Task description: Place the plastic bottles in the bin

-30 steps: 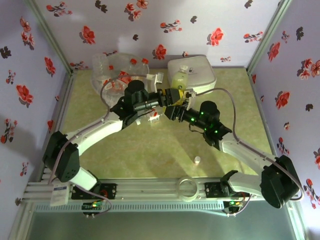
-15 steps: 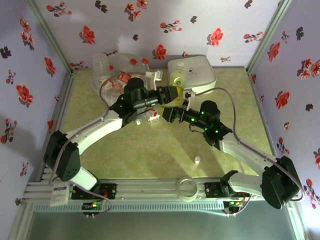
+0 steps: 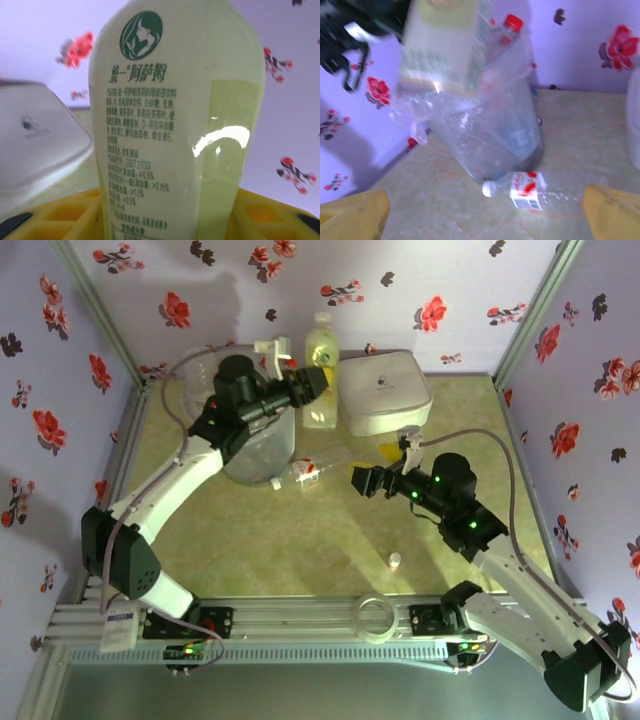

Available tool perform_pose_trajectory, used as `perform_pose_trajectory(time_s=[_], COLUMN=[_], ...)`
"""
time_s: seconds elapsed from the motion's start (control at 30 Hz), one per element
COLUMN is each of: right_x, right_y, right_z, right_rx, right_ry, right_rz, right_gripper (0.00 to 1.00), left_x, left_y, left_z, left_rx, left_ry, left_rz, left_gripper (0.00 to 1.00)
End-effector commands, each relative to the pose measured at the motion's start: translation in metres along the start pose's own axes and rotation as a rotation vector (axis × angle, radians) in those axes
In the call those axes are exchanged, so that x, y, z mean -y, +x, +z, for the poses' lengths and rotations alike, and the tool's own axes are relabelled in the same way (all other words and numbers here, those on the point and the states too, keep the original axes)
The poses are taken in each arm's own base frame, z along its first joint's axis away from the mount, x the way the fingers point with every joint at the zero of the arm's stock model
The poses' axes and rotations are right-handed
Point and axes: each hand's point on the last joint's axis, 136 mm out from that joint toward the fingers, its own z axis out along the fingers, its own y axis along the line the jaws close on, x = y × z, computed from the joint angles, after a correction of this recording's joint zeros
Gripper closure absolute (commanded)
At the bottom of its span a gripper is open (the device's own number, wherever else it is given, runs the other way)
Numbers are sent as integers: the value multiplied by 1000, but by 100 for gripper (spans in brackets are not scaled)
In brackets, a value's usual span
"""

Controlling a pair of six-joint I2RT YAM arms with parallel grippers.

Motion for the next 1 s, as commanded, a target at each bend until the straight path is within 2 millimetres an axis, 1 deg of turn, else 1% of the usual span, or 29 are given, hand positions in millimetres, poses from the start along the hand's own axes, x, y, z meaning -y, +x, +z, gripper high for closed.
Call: perform_pose_trajectory(time_s=[0.0,0.1,0.2,0.27,0.33,0.4,0.57,0.7,0.77,0.87,0.97], right_x=[23,28,33,36,38,39,42,43,44,45,46], right_y=[27,35,43,48,52,55,63,64,66,68,69], right_z=[-7,-9,-10,-11,-11,-11,-10,-15,-17,-18,-15], right_rx=[-77,-97,-122,-138,-150,-157,-174,-180,-183,-192,-195], right_ry=[114,131,149,162,169,173,178,191,200,203,200], right_rz=[-27,-31,-39,-50,-54,-55,-47,-49,-54,-52,-43], right_gripper=[1,1,1,1,1,1,1,1,1,1,1], left_x=[6,-27,-69,-96,-113,-129,-160,-172,-175,-176,-171], left_y=[-50,-69,-79,-80,-78,-76,-65,-54,-49,-51,-57], left_z=[-35,-61,-93,-115,-133,-144,-150,-147,-147,-146,-143], left_rx=[65,33,-20,-59,-95,-123,-171,-211,-240,-245,-245], left_ry=[-76,-252,-454,-598,-706,-792,-892,-907,-909,-908,-891], left_rz=[135,184,195,207,221,230,226,209,225,249,260], left_gripper=[51,52,54,55,56,56,56,53,45,35,16])
